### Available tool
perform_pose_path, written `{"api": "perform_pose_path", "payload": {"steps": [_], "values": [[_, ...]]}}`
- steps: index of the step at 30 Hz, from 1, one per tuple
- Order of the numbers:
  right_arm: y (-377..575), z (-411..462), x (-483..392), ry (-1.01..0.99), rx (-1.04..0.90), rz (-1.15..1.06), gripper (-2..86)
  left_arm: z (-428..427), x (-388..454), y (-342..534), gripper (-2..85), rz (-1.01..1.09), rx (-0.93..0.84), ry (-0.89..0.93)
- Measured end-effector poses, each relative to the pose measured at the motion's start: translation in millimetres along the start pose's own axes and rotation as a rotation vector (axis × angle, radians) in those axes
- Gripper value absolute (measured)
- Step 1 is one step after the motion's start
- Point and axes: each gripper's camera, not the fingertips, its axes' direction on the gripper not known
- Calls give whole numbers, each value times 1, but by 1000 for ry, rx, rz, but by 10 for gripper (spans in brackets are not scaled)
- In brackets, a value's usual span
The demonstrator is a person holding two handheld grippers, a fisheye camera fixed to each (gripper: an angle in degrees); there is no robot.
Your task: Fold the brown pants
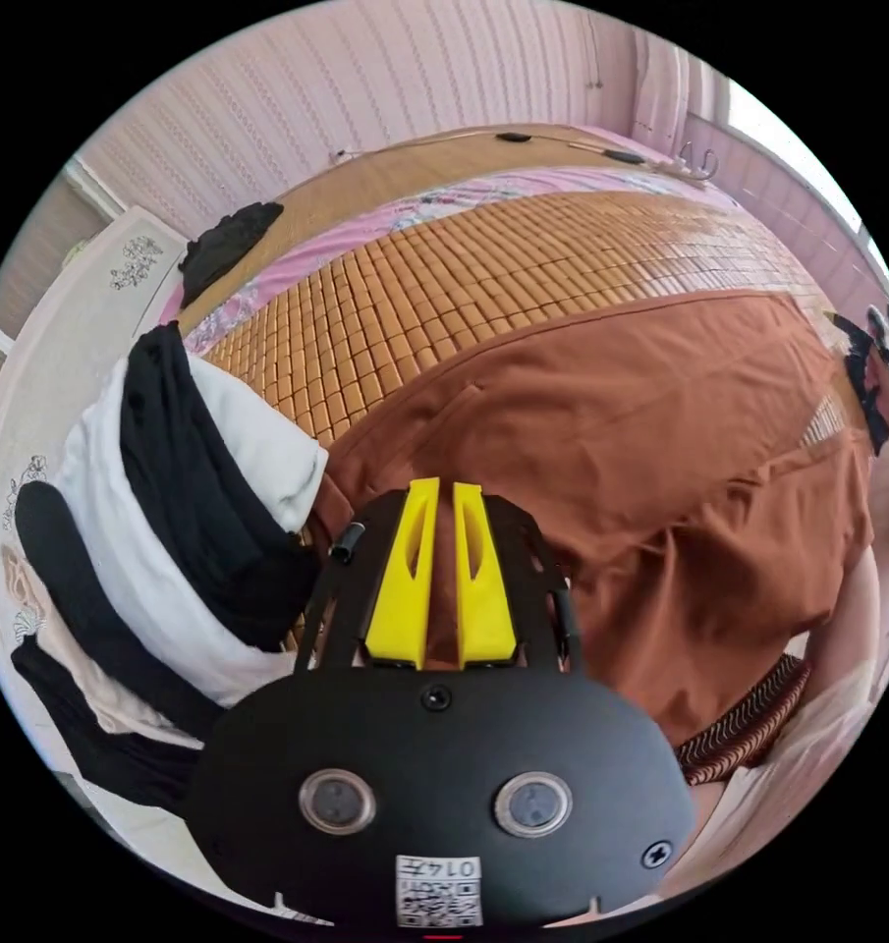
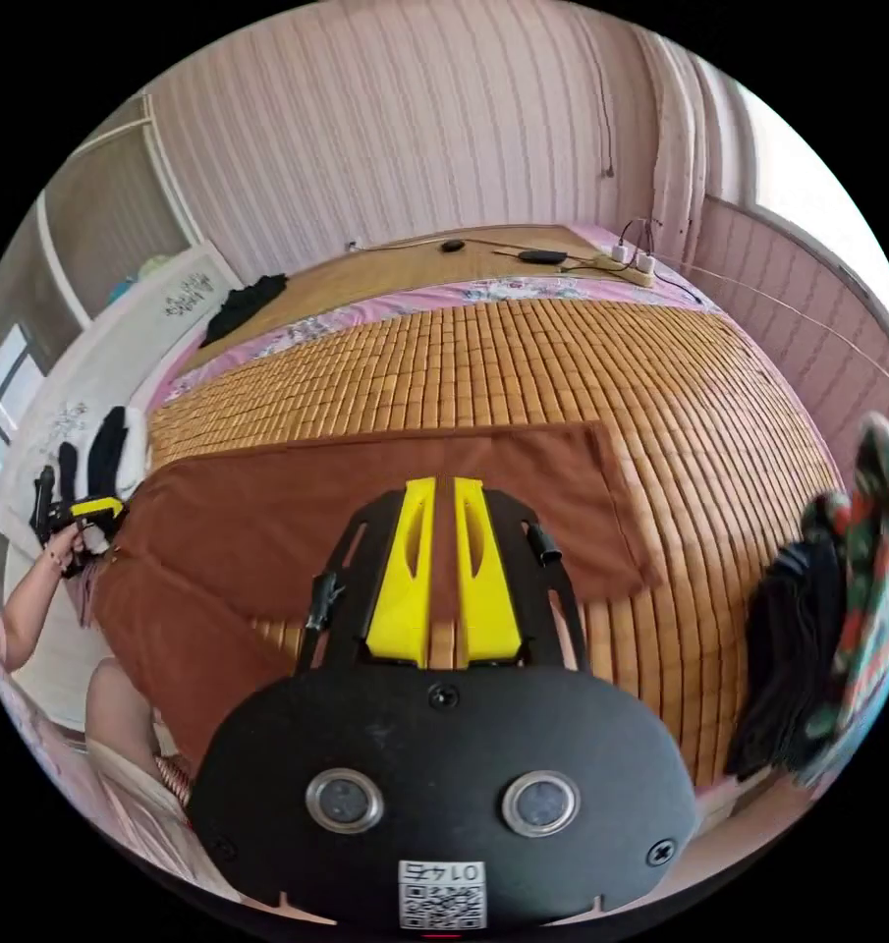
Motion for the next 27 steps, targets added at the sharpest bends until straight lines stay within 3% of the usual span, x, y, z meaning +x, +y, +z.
{"api": "perform_pose_path", "payload": {"steps": [3, 6, 10, 14, 16, 19, 23, 27], "values": [[92, -38, 36, 69, -51, 141, 102, -40, 15, 46, 47, 43, 75, 89], [158, -42, 64, 107, -190, 236, 122, -50, 36, 99, 64, 48, 23, 174], [192, -54, 90, 152, -167, 347, 140, -31, 56, 154, 81, -8, -129, 246], [188, -36, 122, 111, -130, 445, 146, -15, 51, 170, 78, -136, -128, 311], [174, -25, 123, 63, -102, 432, 145, -4, 52, 166, 75, -135, -167, 285], [153, -3, 114, 178, -127, 344, 117, -2, 56, 158, 63, -101, -187, 237], [134, 7, 110, 180, -235, 264, 19, -2, 59, 157, -4, -56, -220, 281], [122, -28, 107, 178, -129, 151, 4, -6, 65, 161, -9, -33, -213, 203]]}}
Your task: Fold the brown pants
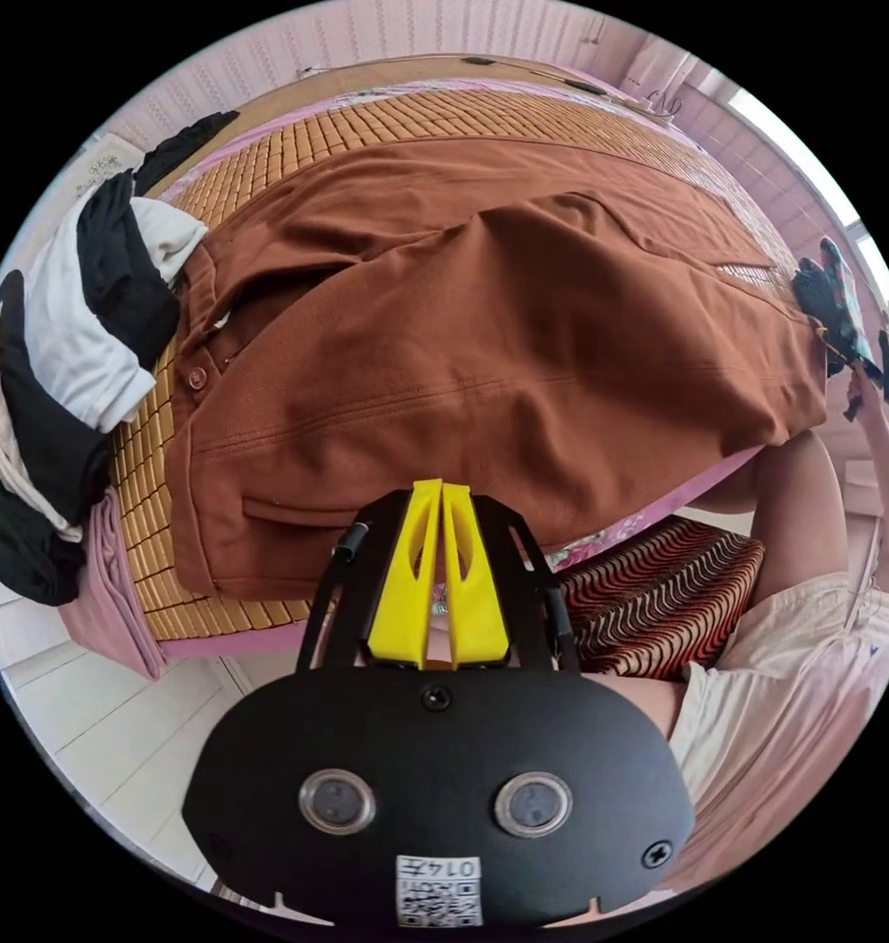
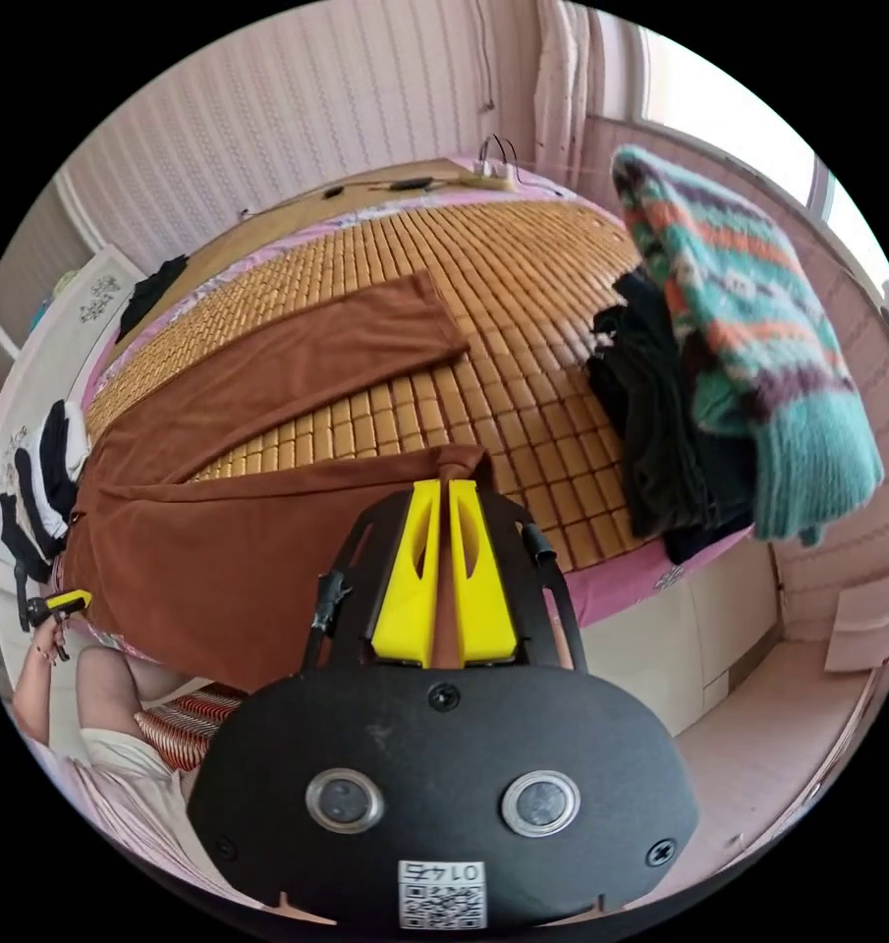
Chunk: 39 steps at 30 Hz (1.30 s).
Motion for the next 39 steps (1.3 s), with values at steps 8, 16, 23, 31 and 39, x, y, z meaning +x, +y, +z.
{"api": "perform_pose_path", "payload": {"steps": [8, 16, 23, 31, 39], "values": [[-34, 10, 5, 25, -14, 12, 18, -8, 5, 29, -9, 89, -27, -11], [34, 44, -25, 150, 61, 74, 98, -33, -26, 82, 27, -25, 36, -89], [128, 71, -2, -63, 3, 260, 132, -38, -118, 145, 99, -431, 144, 2], [99, 87, -109, -7, 65, -124, 98, -30, -175, 198, 104, -662, 314, 229], [45, 149, -373, -284, 111, -734, 141, -16, -200, 233, 112, -670, 330, 255]]}}
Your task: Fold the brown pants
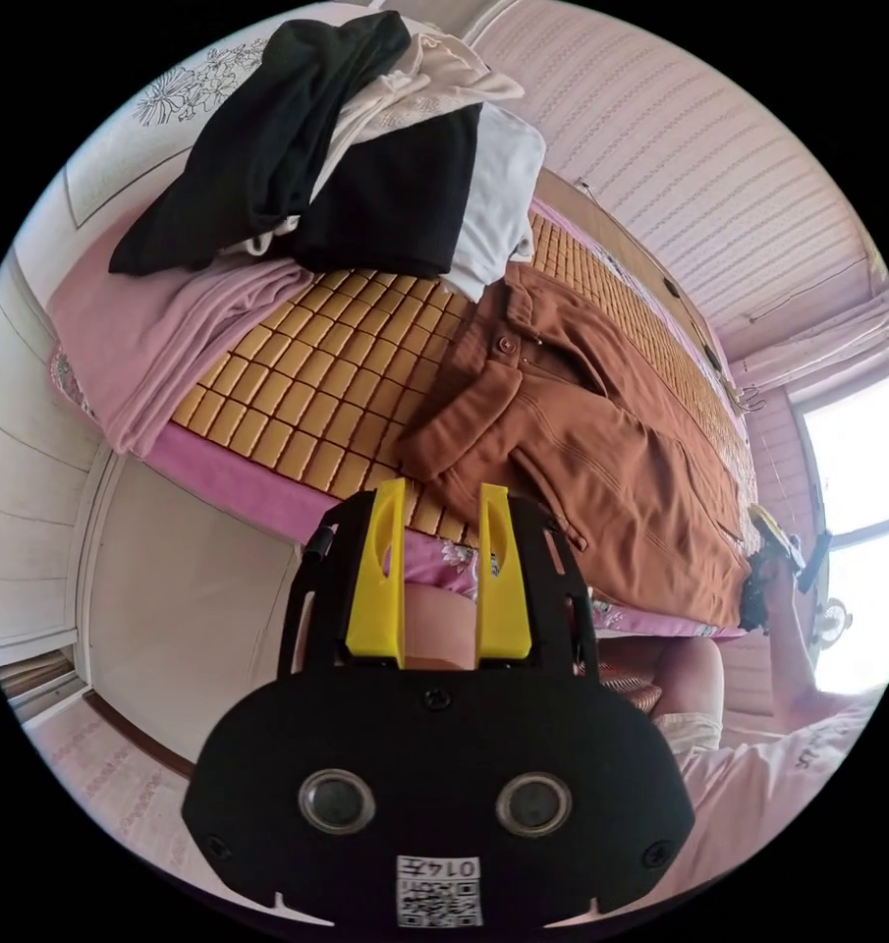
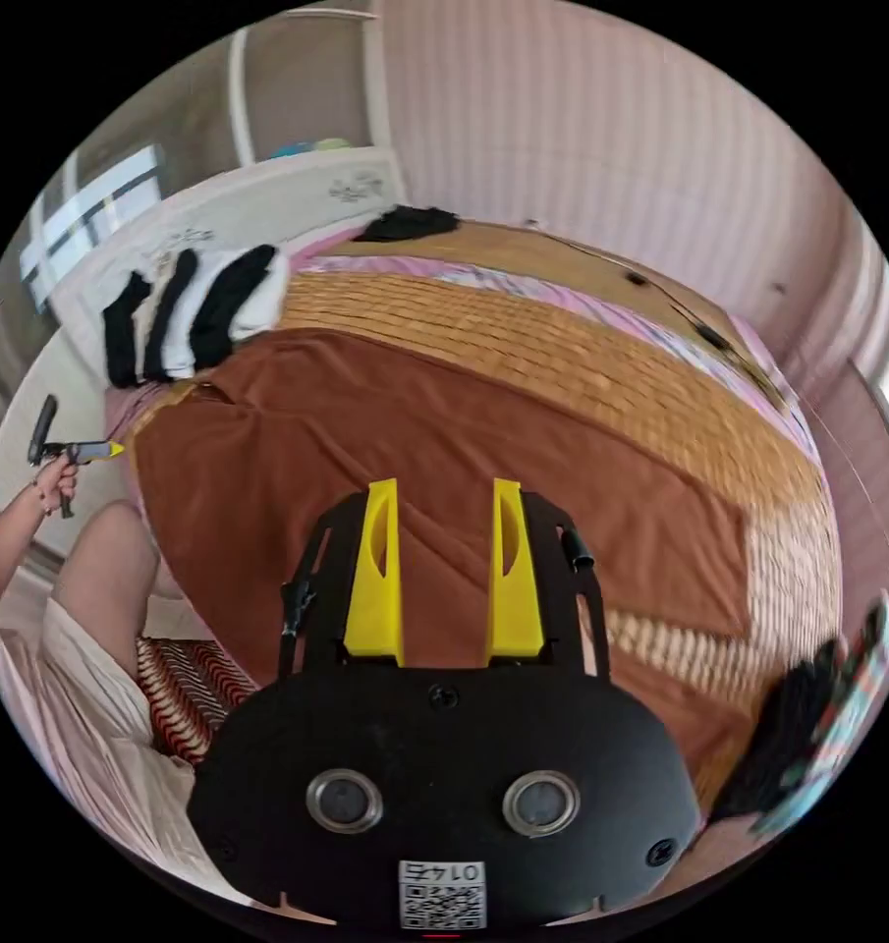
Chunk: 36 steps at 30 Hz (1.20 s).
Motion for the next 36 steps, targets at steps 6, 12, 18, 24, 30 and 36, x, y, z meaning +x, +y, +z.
{"api": "perform_pose_path", "payload": {"steps": [6, 12, 18, 24, 30, 36], "values": [[-121, 99, -118, -162, -70, -306, 151, -6, -27, 2, 111, 38, 19, 62], [-172, 179, -265, -315, -170, -587, 118, -14, -23, -5, 99, 127, 97, 126], [-166, 260, -356, -190, -270, -747, 88, -24, 9, -34, 100, 303, 167, 50], [-173, 243, -341, -155, -177, -695, 4, 13, 19, -73, 99, 348, 72, 47], [-180, 224, -306, -245, -134, -593, 4, 52, 27, -105, 96, 390, -36, 32], [-175, 213, -307, -284, -97, -641, 8, 78, 57, -112, 32, 546, -174, -66]]}}
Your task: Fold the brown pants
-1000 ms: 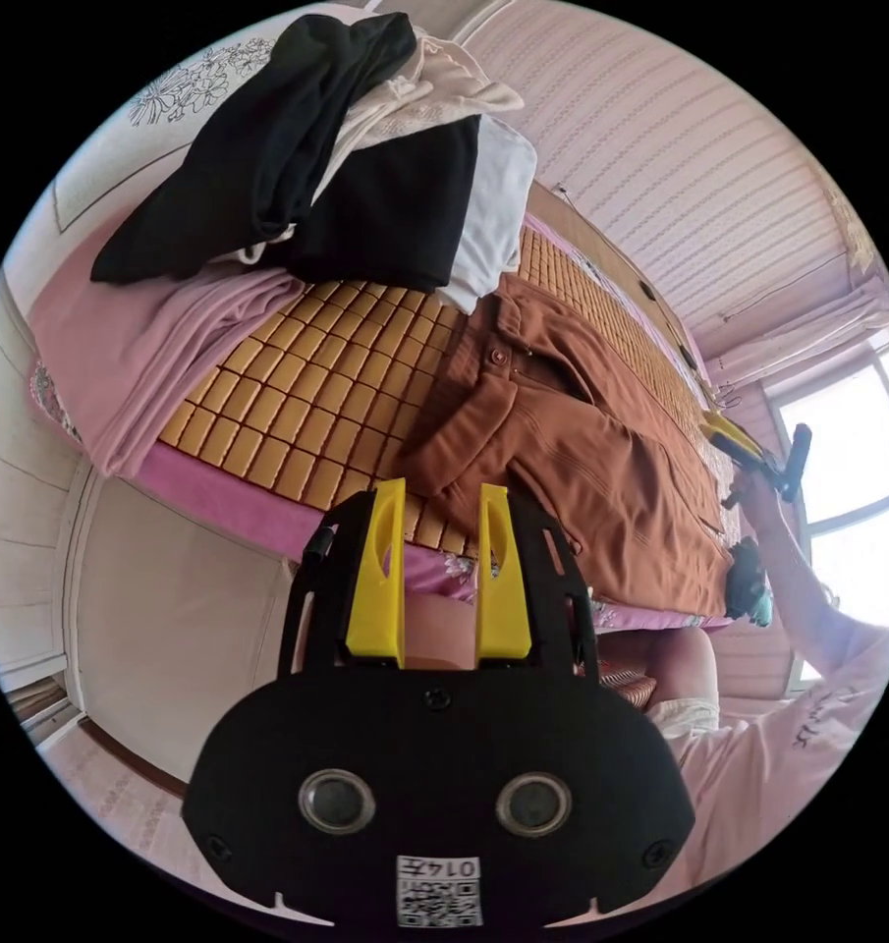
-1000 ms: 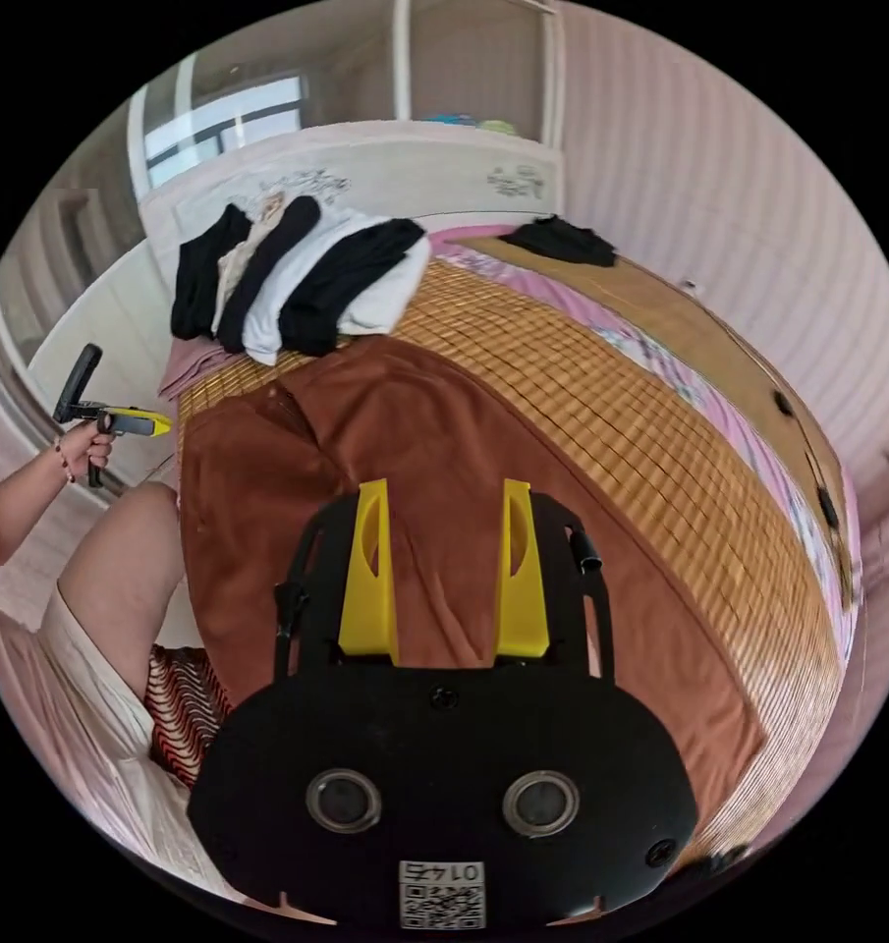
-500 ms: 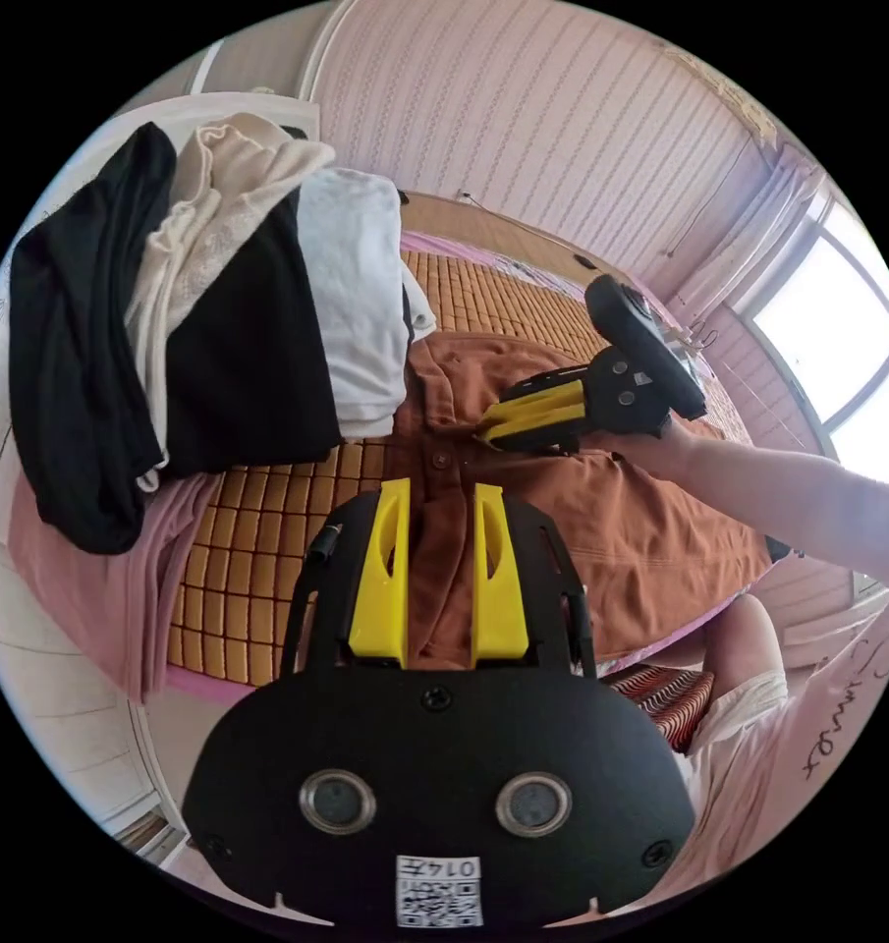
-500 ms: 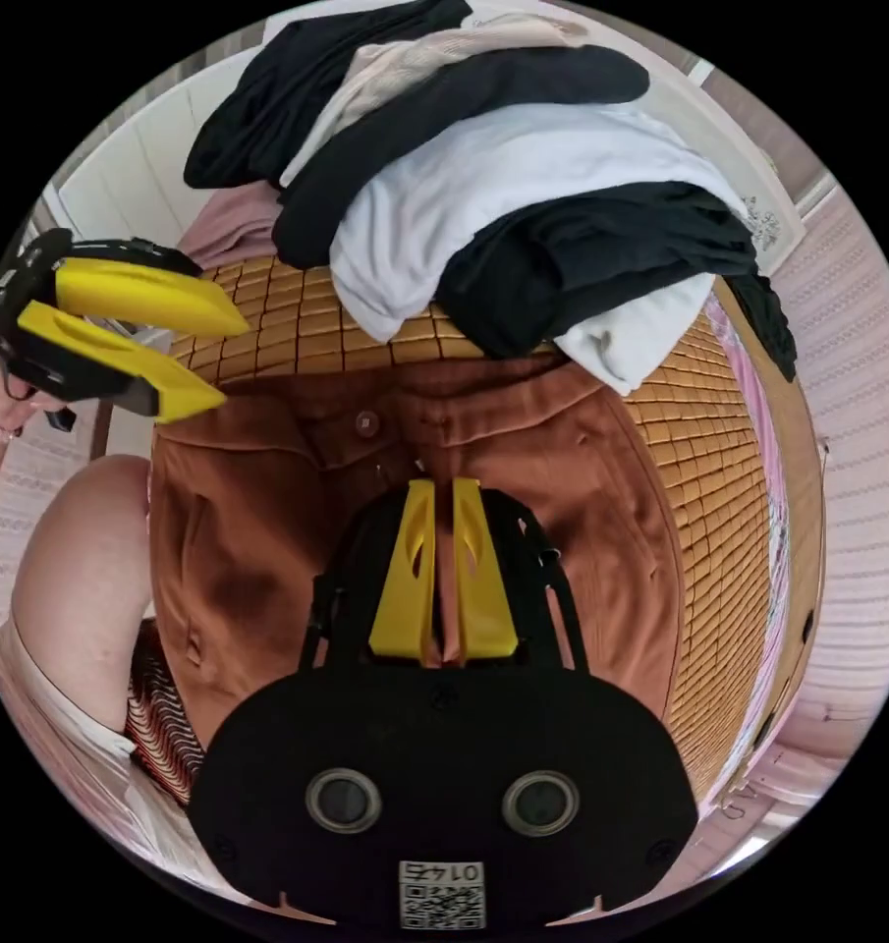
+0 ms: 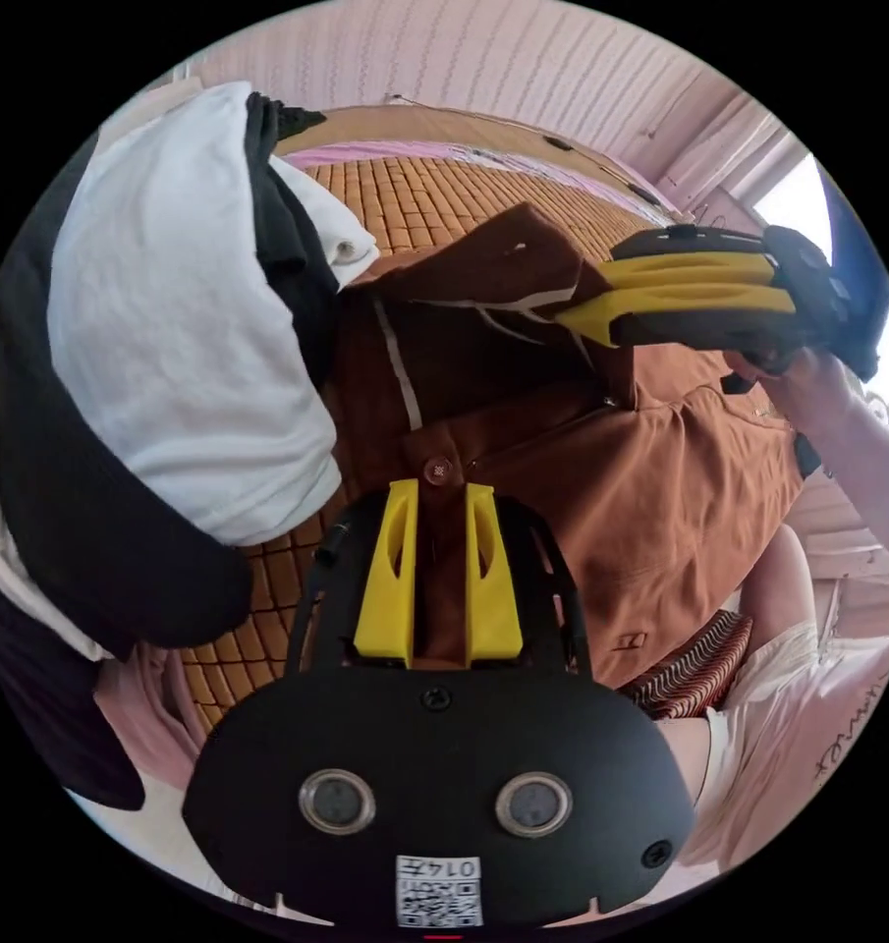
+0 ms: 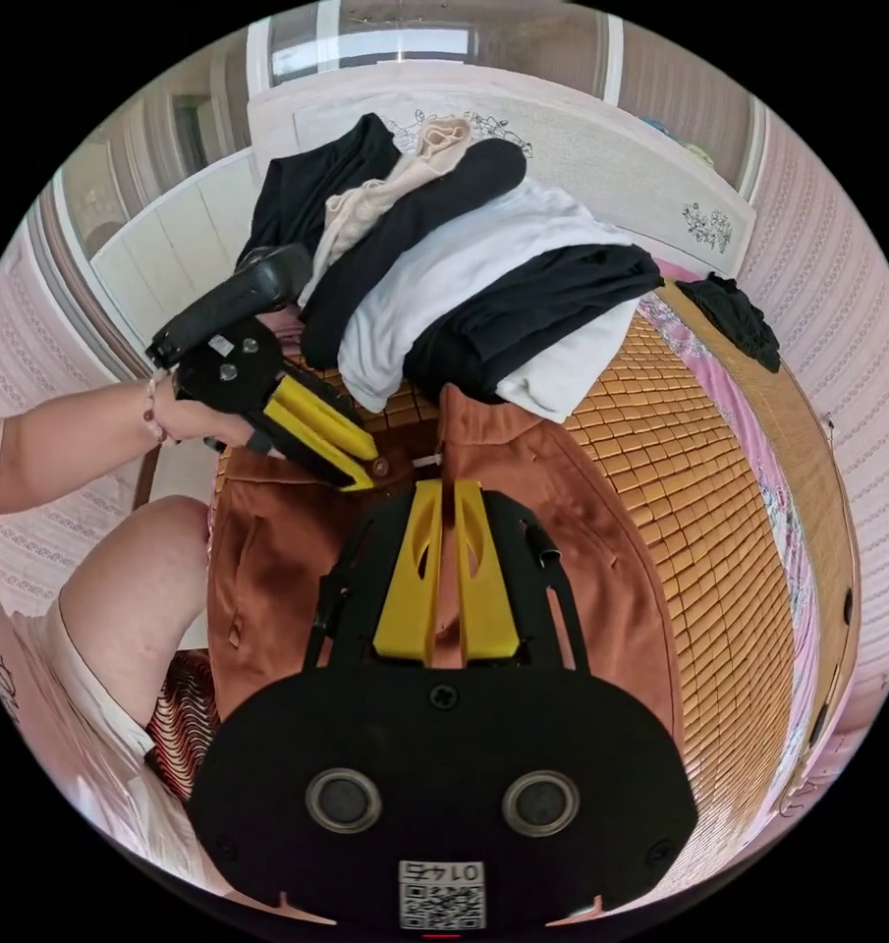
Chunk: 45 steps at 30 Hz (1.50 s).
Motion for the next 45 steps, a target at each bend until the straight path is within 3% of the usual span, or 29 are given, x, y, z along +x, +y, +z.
{"api": "perform_pose_path", "payload": {"steps": [6, 11, 19, 23, 28, 29, 31, 33, 41, 45], "values": [[-5, 16, -8, -61, -32, -51, 10, -25, -11, -14, -7, -82, 126, 2], [-3, 51, -14, -19, -142, -10, 19, 2, -7, -16, -6, -127, 105, -131], [60, -65, -18, 0, 23, 57, 50, -68, -5, 67, 3, -207, 315, -205], [188, -163, -15, 106, 84, 297, 39, -72, -1, 122, 50, -266, 306, -102], [370, -262, -13, 356, -135, 711, 42, -42, 2, 159, 84, -334, 219, -3], [420, -289, -13, 409, -172, 894, 48, -38, 2, 163, 89, -354, 204, -5], [497, -329, -15, 382, -123, 1191, 73, -31, 0, 164, 102, -374, 157, -16], [591, -376, -29, 221, 81, 1503, 109, -27, -3, 166, 112, -410, 115, 16], [711, -456, -78, 397, 393, 1846, 111, -38, -23, 179, 129, -554, 201, 175], [740, -468, -66, 343, 458, 1926, 138, -38, -32, 177, 131, -593, 171, 117]]}}
